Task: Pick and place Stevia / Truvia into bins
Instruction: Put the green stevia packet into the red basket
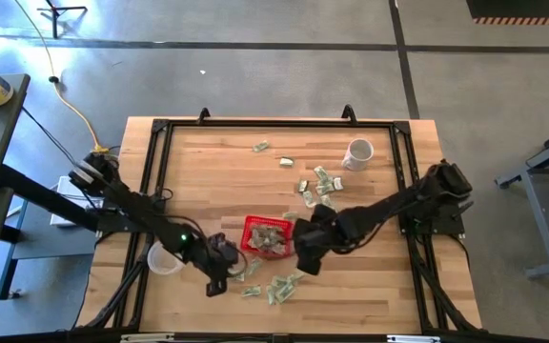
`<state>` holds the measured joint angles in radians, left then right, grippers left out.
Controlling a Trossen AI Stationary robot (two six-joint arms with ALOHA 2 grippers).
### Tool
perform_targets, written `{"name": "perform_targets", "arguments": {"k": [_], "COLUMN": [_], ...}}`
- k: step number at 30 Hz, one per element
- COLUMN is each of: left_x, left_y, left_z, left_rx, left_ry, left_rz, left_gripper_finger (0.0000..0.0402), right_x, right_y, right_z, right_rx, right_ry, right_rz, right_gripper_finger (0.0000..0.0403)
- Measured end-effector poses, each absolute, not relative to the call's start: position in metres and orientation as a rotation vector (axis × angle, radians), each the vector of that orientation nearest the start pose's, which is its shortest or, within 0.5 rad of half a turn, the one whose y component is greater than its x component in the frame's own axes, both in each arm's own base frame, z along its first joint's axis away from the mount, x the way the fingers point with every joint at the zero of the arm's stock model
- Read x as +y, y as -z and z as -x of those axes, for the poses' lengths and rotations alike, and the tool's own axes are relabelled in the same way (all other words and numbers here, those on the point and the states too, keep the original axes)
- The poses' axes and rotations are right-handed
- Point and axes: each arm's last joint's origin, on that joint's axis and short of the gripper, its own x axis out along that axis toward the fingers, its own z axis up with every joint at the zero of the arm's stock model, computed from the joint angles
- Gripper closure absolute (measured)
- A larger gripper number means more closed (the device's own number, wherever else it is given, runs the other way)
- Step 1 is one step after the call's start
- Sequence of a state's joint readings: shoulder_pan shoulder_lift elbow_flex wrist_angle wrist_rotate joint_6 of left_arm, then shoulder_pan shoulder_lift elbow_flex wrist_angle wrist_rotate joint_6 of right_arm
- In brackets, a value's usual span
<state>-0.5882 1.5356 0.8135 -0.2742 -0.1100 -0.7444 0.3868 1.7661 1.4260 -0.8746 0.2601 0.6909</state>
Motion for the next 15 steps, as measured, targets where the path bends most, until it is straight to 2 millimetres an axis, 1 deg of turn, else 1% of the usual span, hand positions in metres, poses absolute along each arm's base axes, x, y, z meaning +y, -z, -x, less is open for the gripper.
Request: {"name": "perform_targets", "arguments": {"k": [2, 4, 6, 8, 11, 12, 13, 14, 15], "left_x": [-0.161, -0.167, -0.167, -0.169, -0.169, -0.169, -0.167, -0.164, -0.165], "left_y": [-0.163, -0.160, -0.154, -0.149, -0.148, -0.148, -0.145, -0.142, -0.140], "left_z": [-0.240, -0.248, -0.248, -0.252, -0.252, -0.255, -0.253, -0.249, -0.249], "left_rx": [1.073, 1.065, 1.096, 1.103, 1.100, 1.095, 1.119, 1.157, 1.164], "left_ry": [0.051, 0.057, 0.045, 0.039, 0.046, 0.046, 0.037, 0.027, 0.033], "left_rz": [0.300, 0.298, 0.270, 0.264, 0.243, 0.245, 0.224, 0.186, 0.169], "left_gripper_finger": [0.0228, 0.0205, 0.0177, 0.0147, 0.0113, 0.0108, 0.0107, 0.0109, 0.0115], "right_x": [0.133, 0.139, 0.141, 0.145, 0.147, 0.147, 0.147, 0.146, 0.145], "right_y": [-0.246, -0.246, -0.245, -0.246, -0.245, -0.244, -0.242, -0.240, -0.237], "right_z": [-0.327, -0.322, -0.317, -0.311, -0.305, -0.302, -0.300, -0.298, -0.296], "right_rx": [1.135, 1.146, 1.165, 1.181, 1.191, 1.198, 1.205, 1.212, 1.220], "right_ry": [0.289, 0.289, 0.298, 0.313, 0.340, 0.346, 0.353, 0.362, 0.372], "right_rz": [-0.190, -0.152, -0.122, -0.087, -0.035, -0.021, -0.009, 0.001, 0.003], "right_gripper_finger": [0.0102, 0.0100, 0.0100, 0.0100, 0.0100, 0.0100, 0.0100, 0.0100, 0.0100]}}
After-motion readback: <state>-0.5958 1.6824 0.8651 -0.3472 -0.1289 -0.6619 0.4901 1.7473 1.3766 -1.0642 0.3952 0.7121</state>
